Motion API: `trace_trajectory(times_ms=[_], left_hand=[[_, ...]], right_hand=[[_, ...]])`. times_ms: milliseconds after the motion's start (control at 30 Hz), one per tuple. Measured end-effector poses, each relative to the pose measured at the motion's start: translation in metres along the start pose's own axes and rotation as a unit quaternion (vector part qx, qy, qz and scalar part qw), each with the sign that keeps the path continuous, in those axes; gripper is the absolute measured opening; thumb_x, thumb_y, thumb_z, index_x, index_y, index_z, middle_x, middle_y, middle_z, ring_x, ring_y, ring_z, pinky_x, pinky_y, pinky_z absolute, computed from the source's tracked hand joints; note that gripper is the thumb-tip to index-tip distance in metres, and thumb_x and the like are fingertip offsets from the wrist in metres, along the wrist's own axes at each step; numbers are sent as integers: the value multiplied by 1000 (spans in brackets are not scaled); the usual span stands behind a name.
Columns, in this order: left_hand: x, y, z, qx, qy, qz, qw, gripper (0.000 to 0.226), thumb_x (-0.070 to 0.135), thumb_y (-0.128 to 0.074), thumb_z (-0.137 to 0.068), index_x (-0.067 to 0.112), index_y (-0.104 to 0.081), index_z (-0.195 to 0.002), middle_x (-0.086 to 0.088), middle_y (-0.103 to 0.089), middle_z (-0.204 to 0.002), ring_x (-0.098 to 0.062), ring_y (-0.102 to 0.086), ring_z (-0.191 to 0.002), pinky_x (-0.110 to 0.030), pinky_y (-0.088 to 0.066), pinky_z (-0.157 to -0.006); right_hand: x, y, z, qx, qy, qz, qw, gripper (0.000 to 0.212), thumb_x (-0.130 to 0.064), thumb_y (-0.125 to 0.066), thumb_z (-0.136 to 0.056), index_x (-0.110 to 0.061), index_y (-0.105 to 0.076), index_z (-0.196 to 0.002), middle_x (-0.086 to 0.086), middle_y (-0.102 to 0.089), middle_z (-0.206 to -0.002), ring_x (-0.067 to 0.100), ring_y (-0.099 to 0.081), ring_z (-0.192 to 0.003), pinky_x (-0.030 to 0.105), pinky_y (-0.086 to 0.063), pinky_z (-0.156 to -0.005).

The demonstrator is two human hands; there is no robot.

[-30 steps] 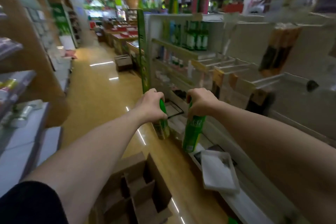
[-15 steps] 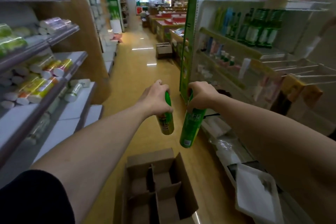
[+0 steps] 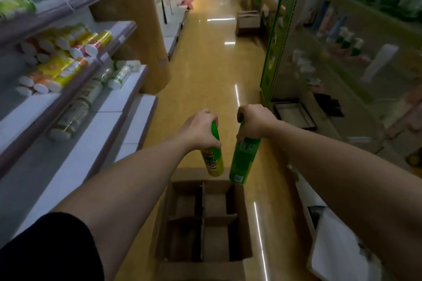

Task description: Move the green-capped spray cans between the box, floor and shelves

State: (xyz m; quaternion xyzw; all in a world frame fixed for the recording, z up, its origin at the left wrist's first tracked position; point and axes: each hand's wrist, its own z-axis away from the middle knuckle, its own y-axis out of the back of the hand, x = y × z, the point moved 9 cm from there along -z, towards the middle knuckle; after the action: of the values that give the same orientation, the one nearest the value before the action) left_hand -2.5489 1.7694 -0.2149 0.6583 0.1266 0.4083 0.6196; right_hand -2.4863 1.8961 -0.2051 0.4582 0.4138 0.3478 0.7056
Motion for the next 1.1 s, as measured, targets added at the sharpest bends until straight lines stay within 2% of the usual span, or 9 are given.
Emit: trace_trajectory(times_ms=[100, 233, 467, 567, 667, 733, 800, 967, 1100], left_hand=[[-10, -27, -15, -26, 4, 1, 1000, 51, 37, -90, -65, 24, -56, -102, 10, -41, -96, -15, -49, -85, -21, -38, -54], [-33, -83, -28, -76, 20, 10, 997, 52, 35, -90, -64, 24, -55, -101, 8, -43, -97, -17, -52, -87, -27, -47, -59], [-82, -193, -29, -158, 27, 3, 987, 51, 35, -86, -68, 24, -53, -105, 4, -43, -106, -20, -50, -96, -30, -44, -61], [-107, -243, -24, -182, 36, 17, 983, 52, 34, -86, -68, 22, -54, -107, 3, -43, -109, -21, -53, -97, -39, -55, -76], [-132, -302, -15, -220, 38, 17, 975, 56, 36, -85, -70, 19, -53, -113, 0, -43, -117, -23, -54, -101, -43, -56, -85], [-149, -344, -8, -240, 42, 25, 970, 59, 36, -84, -73, 20, -52, -118, -1, -42, -127, -22, -52, -107, -42, -54, -90], [-166, -382, -1, -240, 46, 33, 969, 56, 35, -84, -74, 23, -51, -117, 2, -41, -127, -18, -51, -106, -40, -53, -91], [-201, -478, 6, -249, 49, 43, 966, 63, 27, -81, -78, 17, -51, -133, -3, -40, -141, -20, -50, -117, -38, -51, -96], [-231, -545, 3, -236, 70, 43, 968, 58, 24, -80, -80, 20, -52, -130, -2, -38, -144, -19, -48, -120, -35, -50, -96]], right_hand=[[12, -24, -17, -24, -8, -1, 1000, 56, -30, -88, -68, -18, -59, -114, 2, -60, -100, 21, -61, -91, 38, -62, -76], [31, -81, -40, -58, -26, -2, 998, 60, -30, -88, -69, -17, -59, -120, 3, -61, -104, 22, -61, -93, 38, -62, -77], [64, -200, -67, -108, -49, -17, 993, 57, -29, -85, -73, -19, -57, -121, 6, -63, -109, 26, -63, -97, 41, -60, -80], [74, -254, -74, -120, -51, -11, 991, 56, -32, -85, -69, -18, -57, -115, 7, -62, -104, 27, -62, -94, 43, -59, -78], [83, -316, -76, -122, -46, -20, 991, 52, -36, -85, -69, -21, -55, -109, 4, -59, -99, 23, -60, -87, 41, -58, -75], [87, -360, -76, -126, -37, -20, 991, 51, -34, -84, -73, -21, -53, -112, 2, -55, -100, 21, -58, -90, 37, -56, -76], [90, -405, -77, -129, -28, -8, 991, 53, -31, -83, -76, -21, -51, -117, 1, -50, -101, 22, -55, -93, 33, -50, -73], [103, -512, -80, -125, -14, -16, 992, 54, -31, -76, -84, -19, -47, -127, 8, -55, -117, 26, -55, -103, 36, -54, -79], [117, -583, -90, -118, -18, -39, 992, 60, -28, -74, -87, -16, -45, -138, 11, -54, -133, 30, -52, -120, 36, -51, -89]])
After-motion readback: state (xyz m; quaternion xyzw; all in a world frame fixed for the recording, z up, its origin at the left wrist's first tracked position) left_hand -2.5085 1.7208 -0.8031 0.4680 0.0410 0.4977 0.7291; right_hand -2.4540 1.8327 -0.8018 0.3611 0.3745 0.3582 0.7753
